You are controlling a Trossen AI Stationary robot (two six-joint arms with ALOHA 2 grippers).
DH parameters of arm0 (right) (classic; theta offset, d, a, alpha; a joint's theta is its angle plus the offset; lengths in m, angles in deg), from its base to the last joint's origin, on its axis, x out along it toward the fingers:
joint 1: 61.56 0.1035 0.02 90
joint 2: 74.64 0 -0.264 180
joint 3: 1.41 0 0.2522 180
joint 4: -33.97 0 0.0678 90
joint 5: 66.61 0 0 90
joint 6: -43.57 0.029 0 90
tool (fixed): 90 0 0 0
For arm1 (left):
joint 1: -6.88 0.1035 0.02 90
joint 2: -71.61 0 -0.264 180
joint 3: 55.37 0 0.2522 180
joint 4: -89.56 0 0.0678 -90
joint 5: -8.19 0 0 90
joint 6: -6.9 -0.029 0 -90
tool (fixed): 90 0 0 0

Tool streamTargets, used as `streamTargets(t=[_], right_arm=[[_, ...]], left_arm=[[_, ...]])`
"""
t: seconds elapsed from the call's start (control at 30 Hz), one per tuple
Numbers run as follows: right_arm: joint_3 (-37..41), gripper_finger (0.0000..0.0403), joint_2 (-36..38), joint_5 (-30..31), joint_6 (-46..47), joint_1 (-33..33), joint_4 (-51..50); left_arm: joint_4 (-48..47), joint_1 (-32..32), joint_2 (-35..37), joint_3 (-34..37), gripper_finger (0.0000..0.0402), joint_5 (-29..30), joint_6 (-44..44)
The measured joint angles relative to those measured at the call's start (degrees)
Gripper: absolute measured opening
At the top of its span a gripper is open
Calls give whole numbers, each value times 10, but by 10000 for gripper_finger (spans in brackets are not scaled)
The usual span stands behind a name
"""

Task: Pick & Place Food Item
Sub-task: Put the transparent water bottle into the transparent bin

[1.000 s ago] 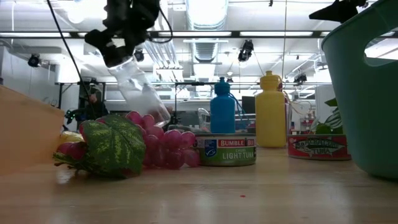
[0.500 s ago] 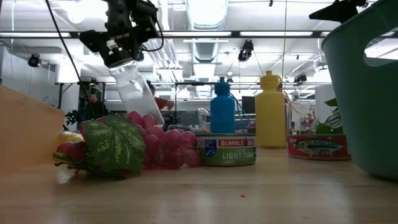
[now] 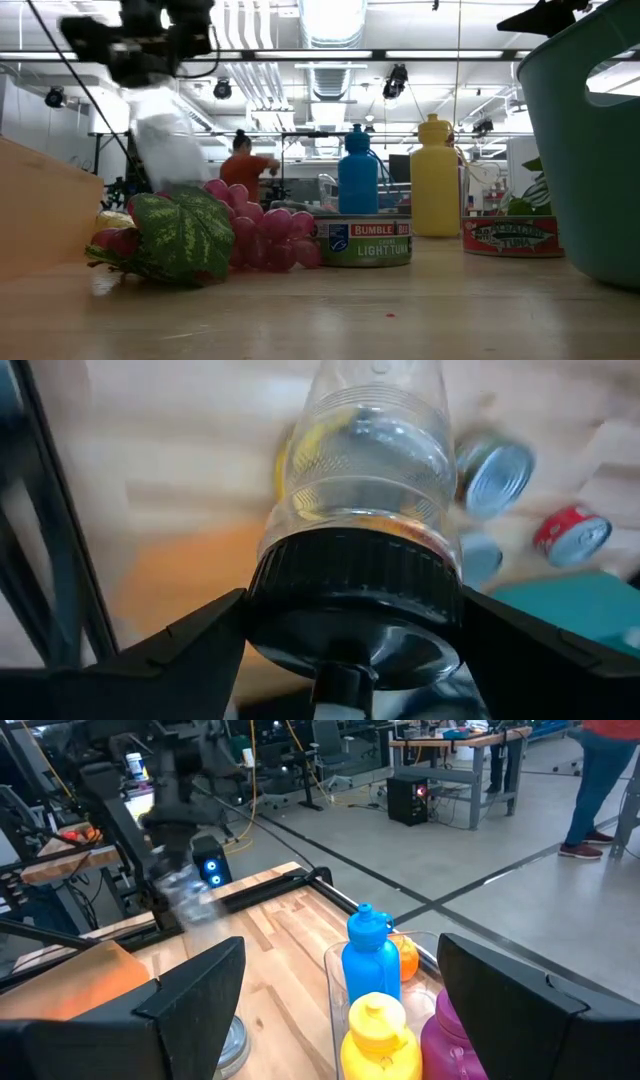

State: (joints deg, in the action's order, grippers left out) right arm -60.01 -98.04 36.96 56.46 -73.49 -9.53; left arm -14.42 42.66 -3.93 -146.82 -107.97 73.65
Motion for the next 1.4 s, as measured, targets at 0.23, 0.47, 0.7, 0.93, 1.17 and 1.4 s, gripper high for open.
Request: streamTargets(t=[0.23, 0.47, 0.7, 0.93, 1.17, 1.4], right_arm=[[0, 329, 0, 0, 0, 0, 0], [0, 329, 0, 0, 0, 0, 0], [0, 329, 0, 0, 0, 0, 0], [0, 329, 0, 0, 0, 0, 0], [0, 329, 0, 0, 0, 0, 0], [0, 329, 0, 0, 0, 0, 0]], left_arm=[[1, 0, 76, 61, 328, -65, 127], [2, -1, 101, 62, 328, -54, 198], [2, 0, 100, 71, 328, -21, 228], [2, 1, 100, 104, 328, -63, 240], [2, 1, 101, 124, 329, -87, 249], [2, 1, 101, 124, 329, -98, 268]])
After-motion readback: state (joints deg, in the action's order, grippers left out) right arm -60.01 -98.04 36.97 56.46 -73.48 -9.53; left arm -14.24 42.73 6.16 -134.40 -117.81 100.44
